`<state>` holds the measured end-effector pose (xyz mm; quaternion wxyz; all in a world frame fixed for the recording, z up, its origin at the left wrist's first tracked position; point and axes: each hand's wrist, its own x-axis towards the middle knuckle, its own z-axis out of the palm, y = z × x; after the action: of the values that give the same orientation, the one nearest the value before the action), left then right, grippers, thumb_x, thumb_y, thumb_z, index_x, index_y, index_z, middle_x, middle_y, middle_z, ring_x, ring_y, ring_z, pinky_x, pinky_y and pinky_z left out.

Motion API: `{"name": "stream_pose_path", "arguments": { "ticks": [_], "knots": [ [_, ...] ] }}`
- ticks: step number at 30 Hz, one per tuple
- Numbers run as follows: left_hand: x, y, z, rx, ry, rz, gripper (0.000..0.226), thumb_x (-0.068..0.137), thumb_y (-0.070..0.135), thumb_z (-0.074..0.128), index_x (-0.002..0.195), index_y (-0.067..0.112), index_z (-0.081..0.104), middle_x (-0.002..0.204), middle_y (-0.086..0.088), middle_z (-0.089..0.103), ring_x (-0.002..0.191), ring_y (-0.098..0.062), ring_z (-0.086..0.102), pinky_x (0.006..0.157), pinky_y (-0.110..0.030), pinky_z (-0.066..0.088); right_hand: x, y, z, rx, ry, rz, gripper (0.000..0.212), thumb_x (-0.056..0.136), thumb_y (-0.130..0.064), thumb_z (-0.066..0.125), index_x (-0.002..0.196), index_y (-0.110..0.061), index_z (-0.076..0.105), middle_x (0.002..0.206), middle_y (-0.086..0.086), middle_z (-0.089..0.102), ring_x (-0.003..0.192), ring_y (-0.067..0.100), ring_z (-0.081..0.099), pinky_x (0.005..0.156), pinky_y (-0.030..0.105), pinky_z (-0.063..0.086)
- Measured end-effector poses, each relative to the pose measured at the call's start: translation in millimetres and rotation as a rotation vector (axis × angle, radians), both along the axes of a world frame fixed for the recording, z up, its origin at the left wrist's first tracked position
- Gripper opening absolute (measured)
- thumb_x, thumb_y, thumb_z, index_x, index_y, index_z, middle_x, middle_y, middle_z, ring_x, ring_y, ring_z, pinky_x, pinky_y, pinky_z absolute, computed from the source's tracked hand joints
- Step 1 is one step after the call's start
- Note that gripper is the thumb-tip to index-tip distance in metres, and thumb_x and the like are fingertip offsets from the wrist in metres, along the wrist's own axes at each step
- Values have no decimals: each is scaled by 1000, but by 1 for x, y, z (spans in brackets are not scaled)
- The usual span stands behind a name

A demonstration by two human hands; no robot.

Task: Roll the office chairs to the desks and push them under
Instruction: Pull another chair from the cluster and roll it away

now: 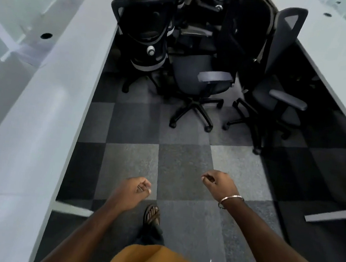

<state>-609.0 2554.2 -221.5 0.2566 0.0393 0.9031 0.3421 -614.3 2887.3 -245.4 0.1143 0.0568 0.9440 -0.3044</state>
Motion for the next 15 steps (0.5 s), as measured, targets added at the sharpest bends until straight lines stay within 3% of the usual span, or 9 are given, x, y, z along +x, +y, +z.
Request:
{"name": "stream_pose_path", "arguments": {
  "ticks": [3, 7, 9, 15],
  "knots": [
    [-68, -1, 10, 2, -5, -43, 11, 96, 30, 71, 107, 29, 71, 92, 12, 71, 83, -1, 67, 72, -15, 51, -60, -7, 9, 2, -23, -2, 14, 94, -27, 67, 97, -21, 79, 95, -4, 77, 87, 14, 71, 76, 29, 52],
    [-154, -3, 19, -5, 42, -106, 10, 96, 34, 72, 105, 30, 72, 89, 12, 72, 82, -1, 68, 77, -23, 56, -131, -9, 19, -35, 30, -51, 14, 95, -25, 67, 99, -18, 79, 94, -4, 76, 81, 7, 65, 72, 24, 45],
    [-194, 4, 24, -16, 53, -113, 7, 97, 37, 71, 101, 32, 72, 88, 13, 73, 81, 1, 67, 73, -18, 52, -164, -4, 23, -50, 44, -74, 14, 95, -25, 67, 99, -19, 79, 93, -6, 76, 79, 5, 63, 71, 23, 43],
    [-302, 50, 22, 34, 51, -151, 10, 95, 38, 73, 94, 29, 74, 82, 12, 74, 79, -2, 67, 68, -13, 48, -257, 46, 23, -51, 51, -169, 12, 93, -25, 69, 96, -19, 79, 91, -2, 77, 84, 17, 70, 74, 33, 52]
  ]
}}
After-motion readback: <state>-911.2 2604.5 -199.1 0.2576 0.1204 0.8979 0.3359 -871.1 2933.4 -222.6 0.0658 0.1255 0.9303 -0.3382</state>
